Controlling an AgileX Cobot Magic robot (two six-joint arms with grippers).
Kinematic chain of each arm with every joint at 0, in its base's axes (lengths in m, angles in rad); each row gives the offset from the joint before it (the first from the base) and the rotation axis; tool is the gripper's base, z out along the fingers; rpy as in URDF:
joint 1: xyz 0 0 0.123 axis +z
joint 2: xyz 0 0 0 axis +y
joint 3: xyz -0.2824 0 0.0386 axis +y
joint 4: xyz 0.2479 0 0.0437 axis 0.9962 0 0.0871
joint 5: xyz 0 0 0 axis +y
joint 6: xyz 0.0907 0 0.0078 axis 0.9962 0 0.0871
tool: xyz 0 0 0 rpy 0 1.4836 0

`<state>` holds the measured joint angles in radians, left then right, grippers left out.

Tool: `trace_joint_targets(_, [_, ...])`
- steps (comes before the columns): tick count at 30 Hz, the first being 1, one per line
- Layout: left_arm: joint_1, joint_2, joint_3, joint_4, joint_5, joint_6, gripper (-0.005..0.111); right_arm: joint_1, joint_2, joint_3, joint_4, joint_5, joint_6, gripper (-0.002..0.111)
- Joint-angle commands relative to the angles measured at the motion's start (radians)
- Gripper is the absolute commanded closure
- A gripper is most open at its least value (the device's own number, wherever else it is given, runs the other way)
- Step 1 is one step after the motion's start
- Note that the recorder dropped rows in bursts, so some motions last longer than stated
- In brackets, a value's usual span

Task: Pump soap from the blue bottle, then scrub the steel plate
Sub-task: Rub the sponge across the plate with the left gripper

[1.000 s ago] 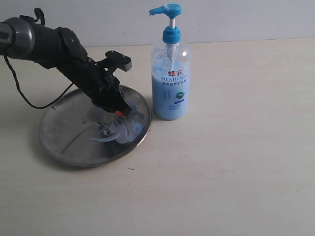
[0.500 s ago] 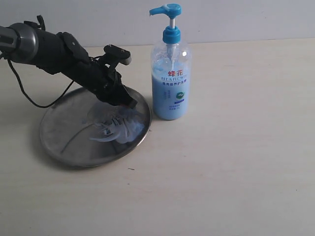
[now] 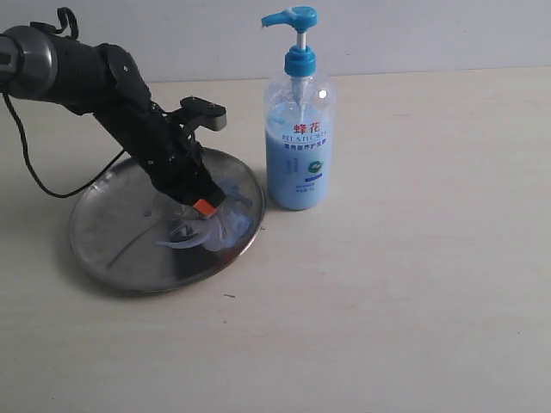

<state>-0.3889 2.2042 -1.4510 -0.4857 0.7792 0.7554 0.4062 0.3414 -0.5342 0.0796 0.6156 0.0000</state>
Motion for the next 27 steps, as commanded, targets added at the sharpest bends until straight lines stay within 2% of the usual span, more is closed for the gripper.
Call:
trace_joint_targets(1, [-0.004,-0.006,0.006,0.022,-0.007,-0.036,0.107,0.001,-0.004,0.003,0.000,-0.003,0.000,0.108])
trace_joint_targets(9, [-0.006,0.007,0.006,-0.071,-0.154,-0.045,0.107,0.001,-0.004,0.003,0.000,-0.004,0.000,0.108])
trace_joint_targets(17, [-0.024,0.054,0.006,-0.107,-0.182,0.041,0.107,0.001,-0.004,0.003,0.007,-0.005,0.000,0.108])
trace_joint_targets(23, [-0.024,0.064,0.006,-0.116,-0.138,0.106,0.107,0.001,-0.004,0.003,0.007,-0.005,0.000,0.108])
trace_joint_targets(27, [-0.024,0.064,0.006,-0.111,-0.161,0.099,0.107,0.001,-0.004,0.003,0.012,-0.005,0.000,0.108])
